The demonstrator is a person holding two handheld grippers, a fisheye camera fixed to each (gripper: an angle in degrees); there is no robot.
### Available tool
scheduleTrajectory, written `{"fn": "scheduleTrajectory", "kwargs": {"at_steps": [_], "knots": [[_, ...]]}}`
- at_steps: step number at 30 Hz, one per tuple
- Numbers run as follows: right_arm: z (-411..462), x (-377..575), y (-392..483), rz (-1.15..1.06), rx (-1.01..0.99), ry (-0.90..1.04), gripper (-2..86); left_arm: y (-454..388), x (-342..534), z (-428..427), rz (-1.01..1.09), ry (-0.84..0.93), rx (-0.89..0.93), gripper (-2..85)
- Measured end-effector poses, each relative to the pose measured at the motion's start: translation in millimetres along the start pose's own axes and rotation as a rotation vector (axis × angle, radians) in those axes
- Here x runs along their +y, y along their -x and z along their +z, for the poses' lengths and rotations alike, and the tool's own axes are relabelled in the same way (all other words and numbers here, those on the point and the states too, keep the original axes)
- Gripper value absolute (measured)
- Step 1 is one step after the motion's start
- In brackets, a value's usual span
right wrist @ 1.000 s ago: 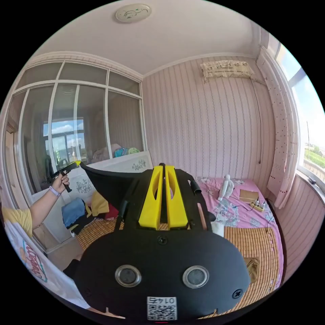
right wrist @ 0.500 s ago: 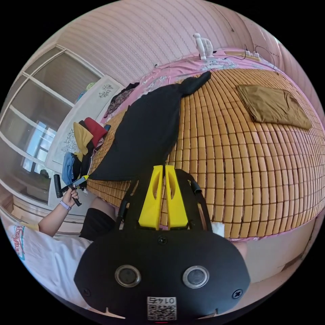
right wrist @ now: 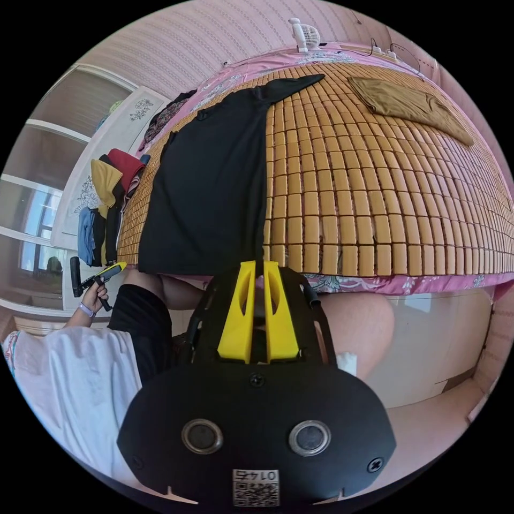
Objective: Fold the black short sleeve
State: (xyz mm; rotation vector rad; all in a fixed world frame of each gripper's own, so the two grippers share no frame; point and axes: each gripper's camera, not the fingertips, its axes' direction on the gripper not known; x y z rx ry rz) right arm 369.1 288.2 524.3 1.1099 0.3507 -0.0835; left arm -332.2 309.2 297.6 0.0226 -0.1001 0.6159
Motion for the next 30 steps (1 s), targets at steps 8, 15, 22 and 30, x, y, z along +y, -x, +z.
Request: {"fn": "scheduleTrajectory", "kwargs": {"at_steps": [8,15,22,30], "knots": [[21,-13,11,0.027,0.102,0.019,8.9,15,-27,17,-0.044,-0.019,0.027,6.1],[47,-19,13,0.045,0.151,0.135,0.8,5,-58,60,0.005,0.155,-0.168,1.3],[47,-9,17,0.034,0.159,0.119,-0.3,12,-50,62,0.032,0.149,-0.147,0.4],[49,4,18,0.045,0.171,0.128,-0.4,10,-59,82,0.060,0.205,-0.050,2.7]]}}
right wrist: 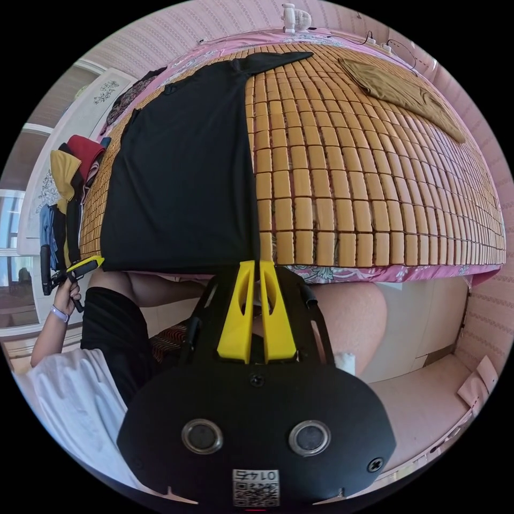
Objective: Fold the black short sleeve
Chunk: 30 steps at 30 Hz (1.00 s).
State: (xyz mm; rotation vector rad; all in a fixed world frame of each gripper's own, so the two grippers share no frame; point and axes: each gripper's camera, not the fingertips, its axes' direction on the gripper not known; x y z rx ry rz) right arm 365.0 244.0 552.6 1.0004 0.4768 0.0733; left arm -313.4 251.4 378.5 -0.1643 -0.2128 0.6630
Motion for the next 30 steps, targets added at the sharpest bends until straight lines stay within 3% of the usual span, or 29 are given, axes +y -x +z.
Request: {"fn": "scheduleTrajectory", "kwargs": {"at_steps": [6,18,30], "knots": [[-6,15,0,-0.008,-0.015,-0.027,-0.1,-7,6,0,0.073,0.006,-0.167,-0.8],[0,47,12,-0.072,0.012,0.085,0.1,34,46,15,-0.107,0.013,-0.010,-0.8],[-29,112,2,-0.052,-0.025,-0.038,-0.7,23,102,-19,-0.042,-0.271,-0.025,0.7]]}}
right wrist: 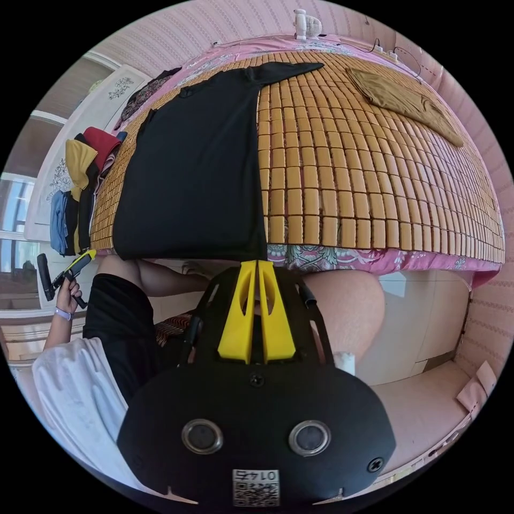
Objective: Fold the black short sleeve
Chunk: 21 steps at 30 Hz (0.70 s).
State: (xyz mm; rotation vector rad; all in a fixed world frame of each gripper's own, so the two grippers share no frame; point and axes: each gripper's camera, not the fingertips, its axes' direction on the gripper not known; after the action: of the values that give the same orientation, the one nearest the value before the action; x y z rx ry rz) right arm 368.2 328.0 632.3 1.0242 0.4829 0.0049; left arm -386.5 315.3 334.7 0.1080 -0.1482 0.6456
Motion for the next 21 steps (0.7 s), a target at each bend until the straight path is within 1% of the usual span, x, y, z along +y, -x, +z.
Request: {"fn": "scheduleTrajectory", "kwargs": {"at_steps": [4,8,10,15,21], "knots": [[-13,23,3,-0.029,0.008,-0.043,-0.3,-15,14,-16,0.085,-0.111,0.015,2.4],[-29,55,3,-0.067,-0.012,-0.117,0.4,-31,21,-23,0.152,-0.180,0.037,4.3],[-41,70,4,-0.095,-0.019,-0.181,0.8,-42,25,-24,0.193,-0.223,0.049,5.1],[-75,116,10,-0.158,0.067,-0.462,2.6,-67,27,-18,0.268,-0.265,0.066,5.8],[-86,137,8,-0.134,0.085,-0.591,5.4,-98,8,-9,0.345,-0.298,0.078,7.0]]}}
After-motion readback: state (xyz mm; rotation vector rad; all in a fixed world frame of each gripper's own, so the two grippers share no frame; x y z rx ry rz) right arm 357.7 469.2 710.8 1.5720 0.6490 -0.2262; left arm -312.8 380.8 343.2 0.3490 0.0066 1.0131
